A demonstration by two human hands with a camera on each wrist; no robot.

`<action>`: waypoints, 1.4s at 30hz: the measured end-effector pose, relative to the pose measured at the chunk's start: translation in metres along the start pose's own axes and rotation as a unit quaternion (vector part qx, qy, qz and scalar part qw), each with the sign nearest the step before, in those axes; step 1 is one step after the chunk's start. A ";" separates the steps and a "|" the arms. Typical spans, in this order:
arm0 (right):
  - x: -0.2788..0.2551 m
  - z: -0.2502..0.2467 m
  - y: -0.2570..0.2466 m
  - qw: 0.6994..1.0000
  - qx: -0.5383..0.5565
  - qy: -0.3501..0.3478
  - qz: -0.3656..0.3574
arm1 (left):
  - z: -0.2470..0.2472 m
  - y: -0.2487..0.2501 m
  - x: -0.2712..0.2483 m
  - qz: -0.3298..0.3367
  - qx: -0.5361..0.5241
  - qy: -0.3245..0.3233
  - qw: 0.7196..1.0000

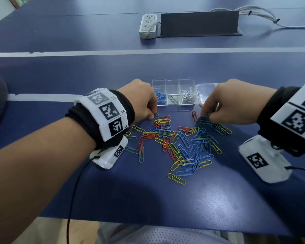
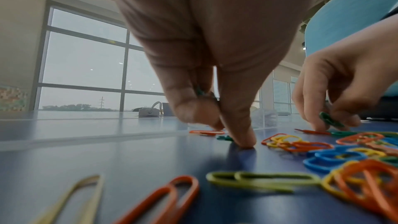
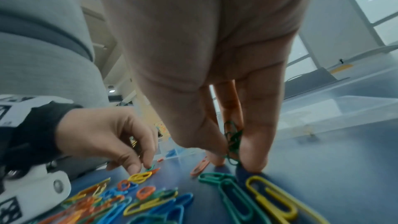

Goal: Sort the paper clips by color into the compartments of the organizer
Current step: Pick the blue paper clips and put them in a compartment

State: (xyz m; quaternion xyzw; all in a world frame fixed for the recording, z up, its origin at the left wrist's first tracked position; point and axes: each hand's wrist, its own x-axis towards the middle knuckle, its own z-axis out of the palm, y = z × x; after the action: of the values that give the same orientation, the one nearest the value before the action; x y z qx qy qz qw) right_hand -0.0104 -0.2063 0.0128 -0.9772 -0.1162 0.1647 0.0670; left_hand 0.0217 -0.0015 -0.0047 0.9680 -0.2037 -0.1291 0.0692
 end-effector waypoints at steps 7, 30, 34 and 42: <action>-0.002 0.007 -0.011 0.991 -0.127 0.011 -0.047 | 0.001 0.000 0.003 0.009 0.043 -0.020 0.999; 0.030 -0.029 -0.040 0.992 0.090 0.089 -0.022 | -0.004 0.005 -0.004 0.031 0.010 0.001 0.999; 0.051 -0.026 -0.049 0.991 0.098 0.089 0.005 | -0.011 0.007 -0.005 0.017 -0.031 0.037 0.999; 0.066 -0.024 -0.056 0.993 0.093 0.045 0.064 | -0.030 0.012 0.016 -0.036 -0.191 0.078 0.978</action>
State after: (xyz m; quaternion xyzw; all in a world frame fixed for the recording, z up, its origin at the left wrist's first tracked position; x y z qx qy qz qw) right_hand 0.0474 -0.1385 0.0245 -0.9785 -0.0347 0.1349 0.1519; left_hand 0.0398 -0.0166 0.0228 0.9507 -0.1343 -0.0924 0.2638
